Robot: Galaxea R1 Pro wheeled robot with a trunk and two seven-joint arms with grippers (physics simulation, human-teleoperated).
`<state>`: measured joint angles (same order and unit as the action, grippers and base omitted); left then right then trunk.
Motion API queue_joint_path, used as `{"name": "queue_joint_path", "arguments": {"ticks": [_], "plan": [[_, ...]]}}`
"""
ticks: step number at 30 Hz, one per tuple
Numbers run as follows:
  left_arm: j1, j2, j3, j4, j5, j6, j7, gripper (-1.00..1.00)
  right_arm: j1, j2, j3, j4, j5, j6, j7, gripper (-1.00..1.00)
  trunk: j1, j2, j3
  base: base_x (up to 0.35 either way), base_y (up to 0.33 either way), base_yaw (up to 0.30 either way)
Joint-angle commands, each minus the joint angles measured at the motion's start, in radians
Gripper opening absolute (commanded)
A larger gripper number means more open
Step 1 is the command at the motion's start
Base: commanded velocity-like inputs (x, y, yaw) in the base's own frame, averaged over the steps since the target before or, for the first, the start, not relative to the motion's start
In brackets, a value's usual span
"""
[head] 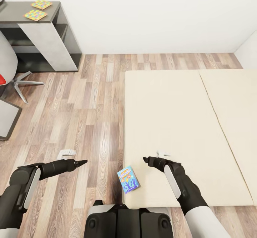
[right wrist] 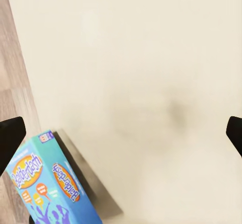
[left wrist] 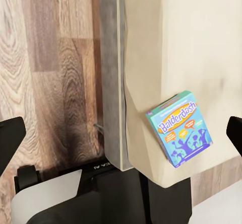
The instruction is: Put all the toys in the child's room - the three board games (two on the bed and one on the table), the two jigsaw puzzles on the table, and the tennis ball on the table - inside the toy box on the table in the child's room.
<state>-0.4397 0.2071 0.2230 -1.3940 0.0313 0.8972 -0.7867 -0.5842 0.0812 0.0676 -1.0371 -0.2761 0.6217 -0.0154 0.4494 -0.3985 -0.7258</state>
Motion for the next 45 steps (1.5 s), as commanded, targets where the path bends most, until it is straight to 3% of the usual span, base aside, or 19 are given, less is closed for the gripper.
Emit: {"name": "queue_joint_path", "arguments": {"ticks": [1, 45], "plan": [[-0.001, 0.0, 0.001, 0.0, 0.003, 0.008, -0.002, 1.0, 0.0, 0.0, 0.0, -0.001, -0.003, 0.005, -0.002, 1.0, 0.001, -0.002, -0.001, 0.0, 0.0, 0.0], [-0.001, 0.0, 0.001, 0.0, 0.002, 0.008, 0.004, 1.0, 0.001, 0.0, 0.001, 0.001, -0.003, 0.001, 0.0, 1.0, 0.001, -0.002, 0.068, 0.0, 0.0, 0.0]]}}
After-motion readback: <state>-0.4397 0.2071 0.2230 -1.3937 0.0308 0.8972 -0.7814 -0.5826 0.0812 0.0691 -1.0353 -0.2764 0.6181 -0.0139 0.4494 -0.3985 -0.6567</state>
